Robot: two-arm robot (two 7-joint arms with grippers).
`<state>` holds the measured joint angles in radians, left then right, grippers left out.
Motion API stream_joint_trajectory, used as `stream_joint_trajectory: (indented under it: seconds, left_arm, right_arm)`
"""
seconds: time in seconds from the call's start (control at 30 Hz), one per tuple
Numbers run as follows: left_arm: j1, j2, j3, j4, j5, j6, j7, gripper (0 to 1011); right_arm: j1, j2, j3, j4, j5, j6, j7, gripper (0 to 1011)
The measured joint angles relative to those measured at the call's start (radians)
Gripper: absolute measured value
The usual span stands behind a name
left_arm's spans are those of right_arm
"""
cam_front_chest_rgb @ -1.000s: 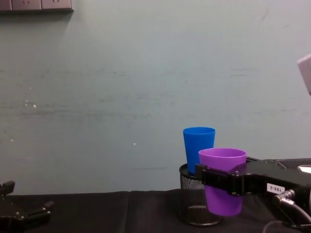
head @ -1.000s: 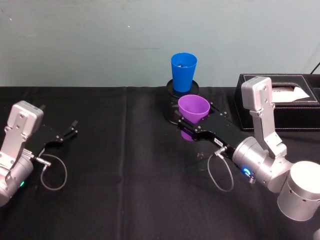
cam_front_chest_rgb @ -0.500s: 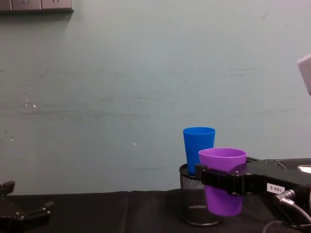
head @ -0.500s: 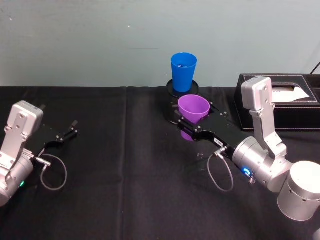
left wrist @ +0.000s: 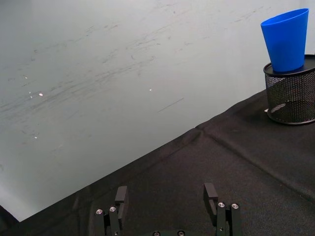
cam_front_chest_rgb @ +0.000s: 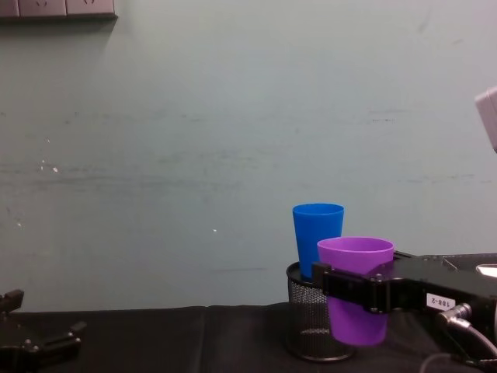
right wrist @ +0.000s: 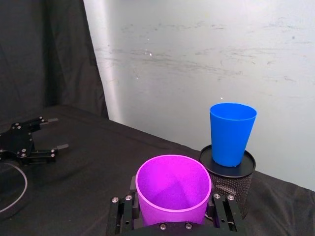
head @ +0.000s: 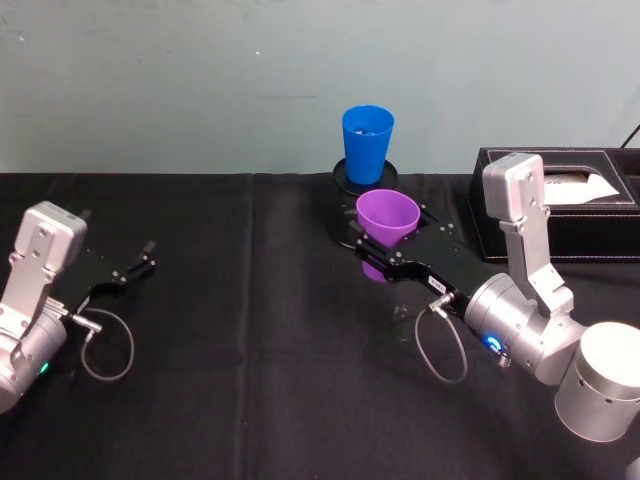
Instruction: Pick up one cup with a gripper and tap it against the other cup.
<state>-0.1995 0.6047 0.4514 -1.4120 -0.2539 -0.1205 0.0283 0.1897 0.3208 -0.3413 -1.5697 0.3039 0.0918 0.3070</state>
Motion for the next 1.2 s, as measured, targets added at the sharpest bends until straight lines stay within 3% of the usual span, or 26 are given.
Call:
stream_joint_trajectory:
  seconds: [1.2]
  left_arm:
    - [0.0,0.0,0.0,0.0,0.0,0.0,0.0,1000]
  right_arm:
    - [0.0,0.0,0.0,0.0,0.0,0.0,0.0,731]
